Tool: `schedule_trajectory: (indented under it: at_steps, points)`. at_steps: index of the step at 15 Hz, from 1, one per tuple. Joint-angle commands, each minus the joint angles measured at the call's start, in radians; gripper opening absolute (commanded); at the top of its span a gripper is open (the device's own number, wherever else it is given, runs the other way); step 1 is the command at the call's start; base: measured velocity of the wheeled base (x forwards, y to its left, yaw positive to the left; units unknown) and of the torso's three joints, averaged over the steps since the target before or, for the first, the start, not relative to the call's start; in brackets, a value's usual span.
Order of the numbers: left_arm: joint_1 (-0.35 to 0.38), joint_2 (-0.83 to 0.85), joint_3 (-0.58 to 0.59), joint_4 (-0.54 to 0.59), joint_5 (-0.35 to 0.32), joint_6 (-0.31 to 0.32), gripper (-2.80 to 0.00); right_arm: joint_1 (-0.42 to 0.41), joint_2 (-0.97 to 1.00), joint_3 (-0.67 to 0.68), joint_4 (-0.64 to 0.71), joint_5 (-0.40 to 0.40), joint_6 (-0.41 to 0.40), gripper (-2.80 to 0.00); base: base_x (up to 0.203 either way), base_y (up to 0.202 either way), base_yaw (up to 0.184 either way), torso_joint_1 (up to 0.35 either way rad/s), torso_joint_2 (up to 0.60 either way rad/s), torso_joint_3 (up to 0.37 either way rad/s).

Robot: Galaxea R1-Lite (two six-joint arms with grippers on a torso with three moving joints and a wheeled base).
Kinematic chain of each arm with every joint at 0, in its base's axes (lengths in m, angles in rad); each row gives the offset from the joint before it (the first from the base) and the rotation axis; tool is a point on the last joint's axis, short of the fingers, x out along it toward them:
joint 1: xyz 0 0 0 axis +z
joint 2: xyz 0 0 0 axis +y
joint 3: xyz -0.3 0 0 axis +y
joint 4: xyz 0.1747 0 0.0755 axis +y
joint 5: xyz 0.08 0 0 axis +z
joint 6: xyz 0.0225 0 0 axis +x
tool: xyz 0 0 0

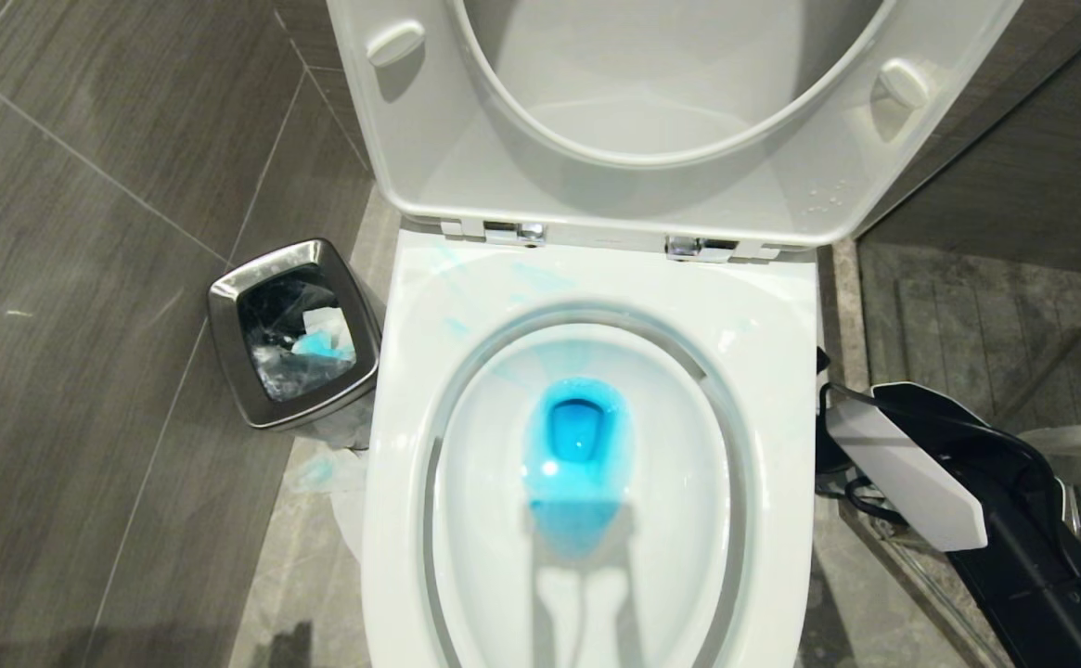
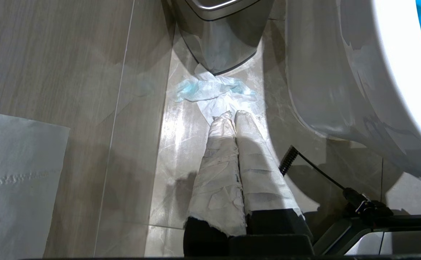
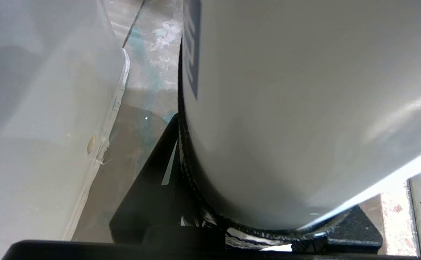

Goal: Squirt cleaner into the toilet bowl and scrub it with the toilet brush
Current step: Place the cleaning agent on the floor

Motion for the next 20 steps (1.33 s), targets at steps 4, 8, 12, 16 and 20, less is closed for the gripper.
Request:
schedule_trajectory:
  at_steps: [4,8,12,16,20]
  points:
    - [0.000,0.000,0.000,0.000,0.000,-0.001,-2.80,0.001,0.000,-0.007,-0.009,-0.002,0.018,-2.80,0.000,0.000,0.000,0.000,0.00,0.000]
    - [0.000,0.000,0.000,0.000,0.000,0.001,-2.80,0.001,-0.002,-0.007,-0.010,-0.002,0.020,-2.80,0.000,0.000,0.000,0.000,0.00,0.000]
    - [0.000,0.000,0.000,0.000,0.000,0.001,-2.80,0.001,0.003,-0.018,-0.005,-0.001,0.026,-2.80,0.000,0.000,0.000,0.000,0.00,0.000]
    - [0.000,0.000,0.000,0.000,0.000,0.001,-2.80,0.002,0.006,-0.024,-0.003,0.005,0.027,-2.80,0.000,0.000,0.000,0.000,0.00,0.000]
    - [0.000,0.000,0.000,0.000,0.000,0.001,-2.80,0.002,0.006,-0.024,-0.002,0.010,0.027,-2.80,0.000,0.000,0.000,0.000,0.00,0.000]
